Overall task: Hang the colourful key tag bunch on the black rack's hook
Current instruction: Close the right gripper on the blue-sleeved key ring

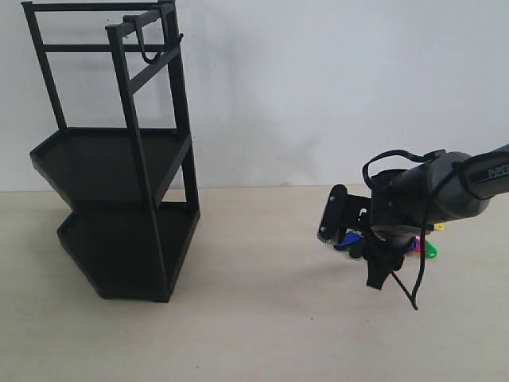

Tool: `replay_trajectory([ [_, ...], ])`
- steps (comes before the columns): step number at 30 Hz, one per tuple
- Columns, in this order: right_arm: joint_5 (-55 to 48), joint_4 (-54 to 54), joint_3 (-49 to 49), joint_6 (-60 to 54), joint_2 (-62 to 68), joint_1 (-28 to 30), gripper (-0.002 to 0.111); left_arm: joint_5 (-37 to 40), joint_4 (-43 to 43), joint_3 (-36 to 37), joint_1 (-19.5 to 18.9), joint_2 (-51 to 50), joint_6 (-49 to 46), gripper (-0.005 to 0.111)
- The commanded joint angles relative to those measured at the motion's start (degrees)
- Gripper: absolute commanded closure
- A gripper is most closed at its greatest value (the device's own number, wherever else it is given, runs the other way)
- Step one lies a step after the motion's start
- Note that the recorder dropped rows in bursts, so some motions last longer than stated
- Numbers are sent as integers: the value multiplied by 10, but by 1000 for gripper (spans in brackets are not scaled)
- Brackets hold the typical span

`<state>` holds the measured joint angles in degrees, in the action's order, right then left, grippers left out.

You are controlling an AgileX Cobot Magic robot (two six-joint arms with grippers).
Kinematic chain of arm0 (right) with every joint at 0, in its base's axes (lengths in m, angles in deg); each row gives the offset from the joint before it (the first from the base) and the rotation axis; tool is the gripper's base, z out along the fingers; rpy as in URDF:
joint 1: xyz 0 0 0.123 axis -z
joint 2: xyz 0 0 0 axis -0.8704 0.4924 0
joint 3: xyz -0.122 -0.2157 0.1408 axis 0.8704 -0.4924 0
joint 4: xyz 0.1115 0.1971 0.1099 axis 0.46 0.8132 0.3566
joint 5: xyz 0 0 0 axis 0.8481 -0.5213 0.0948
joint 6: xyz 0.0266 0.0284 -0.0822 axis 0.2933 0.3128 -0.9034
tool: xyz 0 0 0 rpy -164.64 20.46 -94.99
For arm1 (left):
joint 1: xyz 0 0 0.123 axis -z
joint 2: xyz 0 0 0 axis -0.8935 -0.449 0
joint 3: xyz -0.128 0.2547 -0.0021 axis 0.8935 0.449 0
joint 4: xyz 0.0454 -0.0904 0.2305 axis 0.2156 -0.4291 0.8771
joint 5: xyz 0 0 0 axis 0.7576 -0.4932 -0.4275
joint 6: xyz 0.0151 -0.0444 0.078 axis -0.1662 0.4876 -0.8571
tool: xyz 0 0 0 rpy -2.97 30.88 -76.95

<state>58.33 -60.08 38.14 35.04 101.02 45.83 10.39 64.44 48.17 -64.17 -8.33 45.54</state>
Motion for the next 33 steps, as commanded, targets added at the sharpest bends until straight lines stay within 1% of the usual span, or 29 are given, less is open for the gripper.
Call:
replay_trajectory([
  [1, 6, -16, 3, -4, 2, 4, 54, -3, -2, -1, 1, 1, 0, 102],
  [11, 16, -43, 6, -1, 9, 5, 54, -3, -2, -1, 1, 1, 0, 102],
  [14, -1, -44, 19, 9, 26, 5, 54, -3, -2, -1, 1, 1, 0, 102],
  [22, -6, -45, 55, 23, 31, 9, 54, -3, -2, -1, 1, 1, 0, 102],
  [33, -3, -20, 57, 23, 31, 16, 55, -3, -2, -1, 1, 1, 0, 102],
])
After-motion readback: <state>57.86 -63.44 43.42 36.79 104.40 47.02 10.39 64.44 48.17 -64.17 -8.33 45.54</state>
